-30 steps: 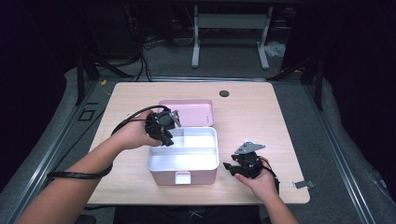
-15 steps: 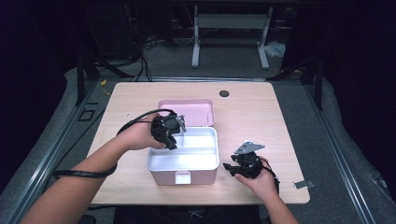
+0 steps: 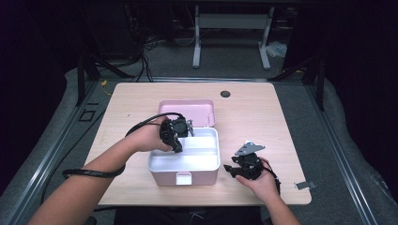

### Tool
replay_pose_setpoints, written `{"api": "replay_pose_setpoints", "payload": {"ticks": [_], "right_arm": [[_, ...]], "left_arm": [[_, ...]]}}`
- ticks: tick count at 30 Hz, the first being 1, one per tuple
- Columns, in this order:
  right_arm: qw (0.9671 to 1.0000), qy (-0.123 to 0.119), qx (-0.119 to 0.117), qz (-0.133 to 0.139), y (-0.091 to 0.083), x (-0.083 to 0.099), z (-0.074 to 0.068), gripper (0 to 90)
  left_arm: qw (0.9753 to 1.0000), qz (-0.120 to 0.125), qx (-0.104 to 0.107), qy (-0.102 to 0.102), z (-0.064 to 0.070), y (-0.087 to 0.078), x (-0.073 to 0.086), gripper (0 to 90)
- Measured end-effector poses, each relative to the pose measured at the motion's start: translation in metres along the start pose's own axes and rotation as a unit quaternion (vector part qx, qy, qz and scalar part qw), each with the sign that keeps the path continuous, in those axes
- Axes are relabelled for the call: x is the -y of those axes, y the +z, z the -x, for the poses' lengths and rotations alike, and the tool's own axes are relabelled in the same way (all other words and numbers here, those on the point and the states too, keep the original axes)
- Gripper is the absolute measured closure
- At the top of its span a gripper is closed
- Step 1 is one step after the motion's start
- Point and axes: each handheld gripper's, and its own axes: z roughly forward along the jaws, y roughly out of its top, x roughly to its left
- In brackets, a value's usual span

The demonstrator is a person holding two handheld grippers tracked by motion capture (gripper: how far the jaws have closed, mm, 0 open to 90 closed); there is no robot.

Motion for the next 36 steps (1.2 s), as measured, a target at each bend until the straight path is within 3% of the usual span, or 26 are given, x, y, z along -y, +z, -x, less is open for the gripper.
{"api": "replay_pose_setpoints", "payload": {"ticks": [13, 18, 26, 36], "right_arm": [[1.0, -0.001, -0.005, -0.005, 0.001, 0.0, -0.001, 50.6], [1.0, -0.002, -0.006, -0.006, 0.002, 0.0, -0.001, 50.6], [0.9999, -0.001, -0.009, -0.008, 0.002, 0.001, -0.001, 50.5], [0.9999, 0.0, -0.01, -0.009, 0.002, 0.001, 0.0, 50.4]], "left_arm": [[0.9996, -0.027, -0.001, 0.001, -0.001, 0.008, -0.006, 77.8], [0.9995, -0.03, 0.008, 0.002, -0.002, 0.008, -0.008, 84.8], [0.9989, -0.042, 0.01, 0.02, -0.002, 0.009, -0.011, 87.2], [0.9985, -0.049, 0.014, 0.022, -0.001, 0.009, -0.013, 88.0]]}}
